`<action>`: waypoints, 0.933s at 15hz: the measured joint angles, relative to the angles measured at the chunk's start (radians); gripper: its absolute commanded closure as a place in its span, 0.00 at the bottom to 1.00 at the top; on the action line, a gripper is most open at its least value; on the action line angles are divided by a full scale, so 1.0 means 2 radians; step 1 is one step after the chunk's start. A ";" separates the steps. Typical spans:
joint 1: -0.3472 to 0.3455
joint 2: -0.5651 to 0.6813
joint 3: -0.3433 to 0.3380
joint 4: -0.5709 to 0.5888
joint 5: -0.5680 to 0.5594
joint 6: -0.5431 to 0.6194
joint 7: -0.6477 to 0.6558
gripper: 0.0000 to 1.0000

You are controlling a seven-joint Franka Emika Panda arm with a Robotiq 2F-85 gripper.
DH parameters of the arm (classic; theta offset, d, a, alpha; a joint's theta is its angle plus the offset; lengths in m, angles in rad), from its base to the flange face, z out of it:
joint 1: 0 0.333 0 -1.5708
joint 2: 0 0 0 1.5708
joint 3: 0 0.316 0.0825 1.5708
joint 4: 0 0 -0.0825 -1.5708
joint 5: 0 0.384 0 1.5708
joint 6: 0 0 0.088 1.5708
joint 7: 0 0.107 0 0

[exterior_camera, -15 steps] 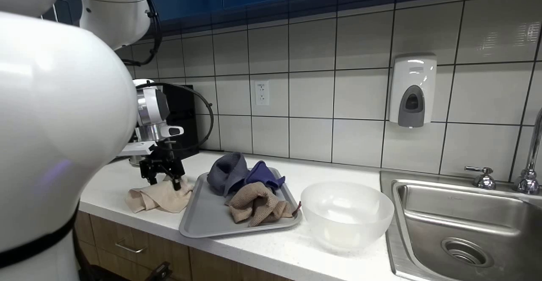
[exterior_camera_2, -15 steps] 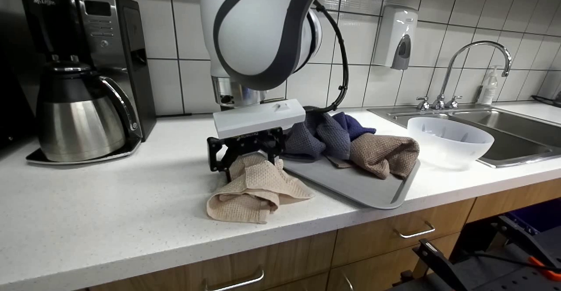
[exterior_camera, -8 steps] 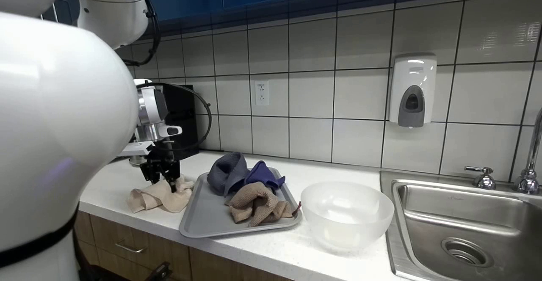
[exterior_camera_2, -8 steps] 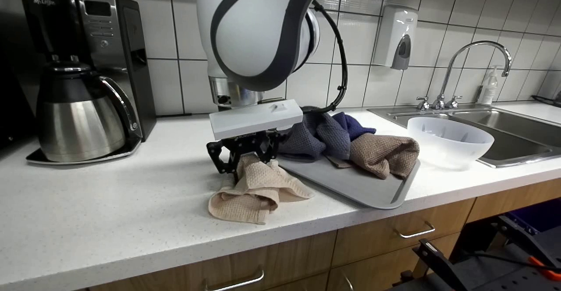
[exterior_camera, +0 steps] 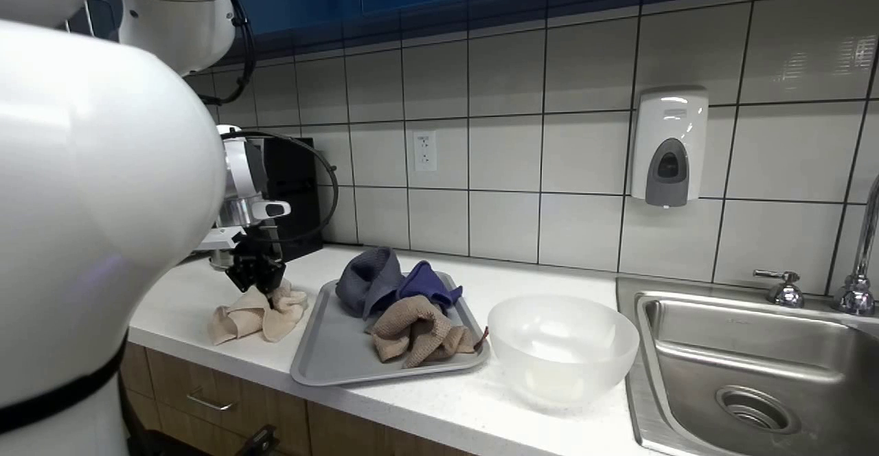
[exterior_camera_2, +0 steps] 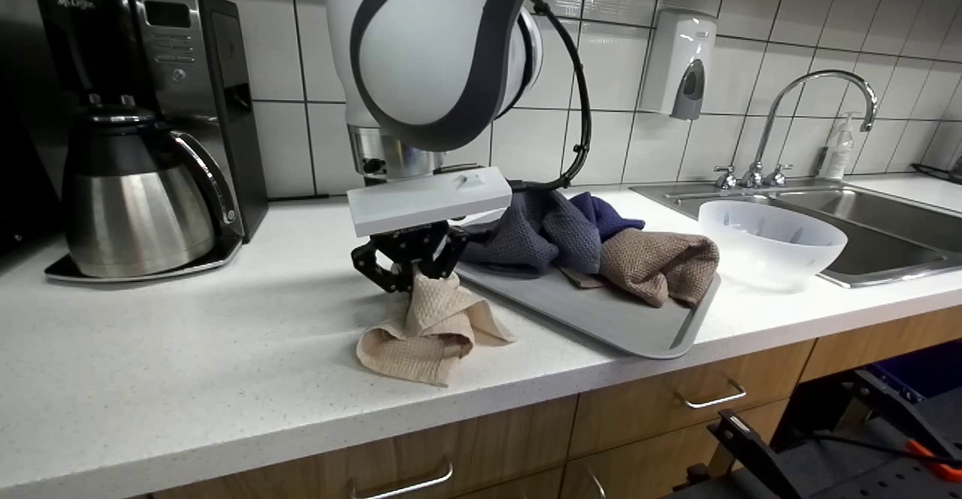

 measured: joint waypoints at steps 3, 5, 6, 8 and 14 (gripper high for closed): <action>0.008 -0.008 0.000 0.000 0.000 0.000 0.002 0.97; 0.014 -0.017 0.001 -0.001 0.000 -0.001 0.003 0.97; 0.016 -0.021 0.001 -0.002 0.000 -0.002 0.003 0.97; 0.018 -0.032 0.002 -0.004 0.000 -0.004 0.003 0.97; 0.014 -0.073 0.015 -0.016 0.004 -0.029 -0.009 0.97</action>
